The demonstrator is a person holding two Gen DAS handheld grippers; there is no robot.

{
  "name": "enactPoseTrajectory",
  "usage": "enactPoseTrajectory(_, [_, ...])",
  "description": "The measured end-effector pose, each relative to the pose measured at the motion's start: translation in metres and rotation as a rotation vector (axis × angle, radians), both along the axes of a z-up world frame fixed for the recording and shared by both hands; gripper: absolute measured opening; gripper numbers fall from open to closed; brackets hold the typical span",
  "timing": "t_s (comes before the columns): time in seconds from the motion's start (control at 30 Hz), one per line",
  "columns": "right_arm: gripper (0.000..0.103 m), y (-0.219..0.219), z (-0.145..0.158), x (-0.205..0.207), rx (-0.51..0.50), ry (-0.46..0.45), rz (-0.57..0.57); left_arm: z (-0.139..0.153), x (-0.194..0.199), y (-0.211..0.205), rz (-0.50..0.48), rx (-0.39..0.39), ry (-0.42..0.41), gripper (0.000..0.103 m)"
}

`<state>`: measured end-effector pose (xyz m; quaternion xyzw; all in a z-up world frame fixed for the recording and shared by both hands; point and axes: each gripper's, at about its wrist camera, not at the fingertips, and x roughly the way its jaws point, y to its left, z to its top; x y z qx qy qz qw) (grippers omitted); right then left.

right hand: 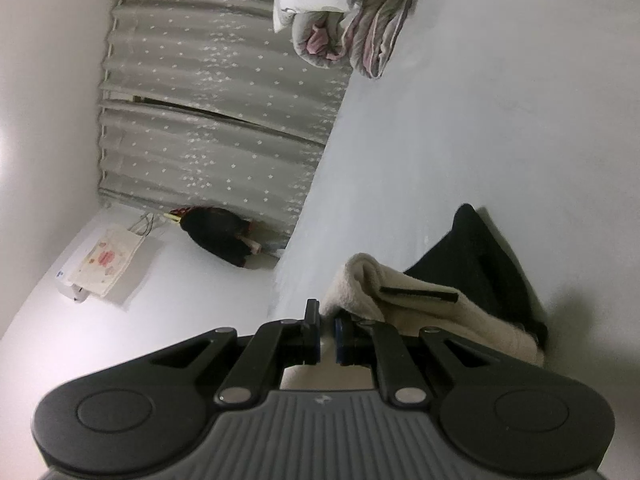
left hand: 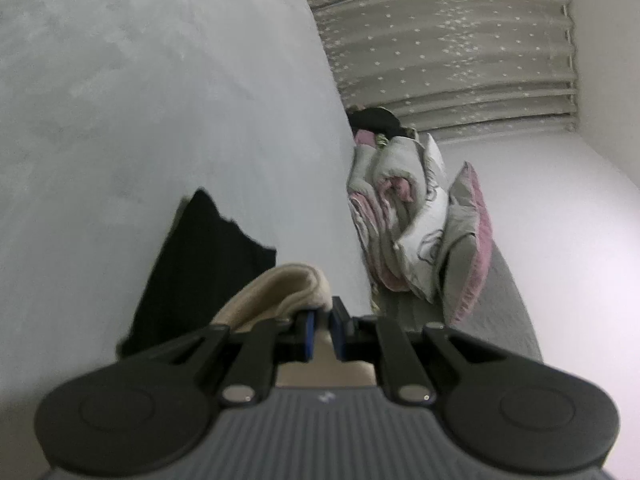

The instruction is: Fold clothes

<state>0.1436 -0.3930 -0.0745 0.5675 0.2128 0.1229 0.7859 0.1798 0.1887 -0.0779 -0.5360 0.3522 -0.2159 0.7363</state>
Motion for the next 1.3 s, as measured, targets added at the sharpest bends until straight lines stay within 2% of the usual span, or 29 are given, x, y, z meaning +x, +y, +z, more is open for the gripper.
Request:
enactPoseTrajectory(0.33, [0.010,-0.003,-0.036,0.061,-0.035,0.055,-0.010,-0.036,0.063,-0.013,0.025,0.092,0.076,0.009])
enactPoseTrajectory(0.43, [0.011,-0.005,-0.047,0.073,-0.028,0.080,-0.013,-0.048,0.073,-0.014,0.032,0.098,0.094,0.010])
enactPoseTrajectory(0.57, [0.012,-0.011,-0.057,0.079,0.001,0.083,-0.021,-0.059,0.081,-0.012,0.048,0.066,0.101,0.013])
enactPoseTrajectory(0.67, [0.018,-0.017,-0.056,0.077,0.021,0.057,-0.047,-0.058,0.081,-0.003,0.099,0.042,0.068,0.030])
enactPoseTrajectory(0.73, [0.033,-0.024,-0.051,0.072,0.018,0.024,-0.098,-0.057,0.081,0.004,0.138,0.025,0.045,0.035])
enactPoseTrajectory(0.8, [0.036,-0.029,-0.048,0.067,0.004,0.016,-0.122,-0.050,0.079,0.008,0.152,0.060,0.031,0.039])
enactPoseTrajectory(0.9, [0.036,-0.032,-0.041,0.059,-0.068,0.030,-0.142,-0.035,0.073,0.004,0.148,0.210,-0.004,0.048])
enactPoseTrajectory(1.0, [0.036,-0.026,-0.033,0.054,-0.187,0.069,-0.137,-0.022,0.068,-0.006,0.133,0.376,-0.029,0.049])
enactPoseTrajectory(1.1, [0.036,-0.012,-0.024,0.050,-0.316,0.095,-0.137,-0.008,0.058,-0.019,0.159,0.547,-0.058,0.047])
enactPoseTrajectory(1.3, [0.036,0.032,0.002,0.038,-0.626,0.064,-0.131,0.025,0.021,-0.071,0.110,0.838,-0.247,0.046])
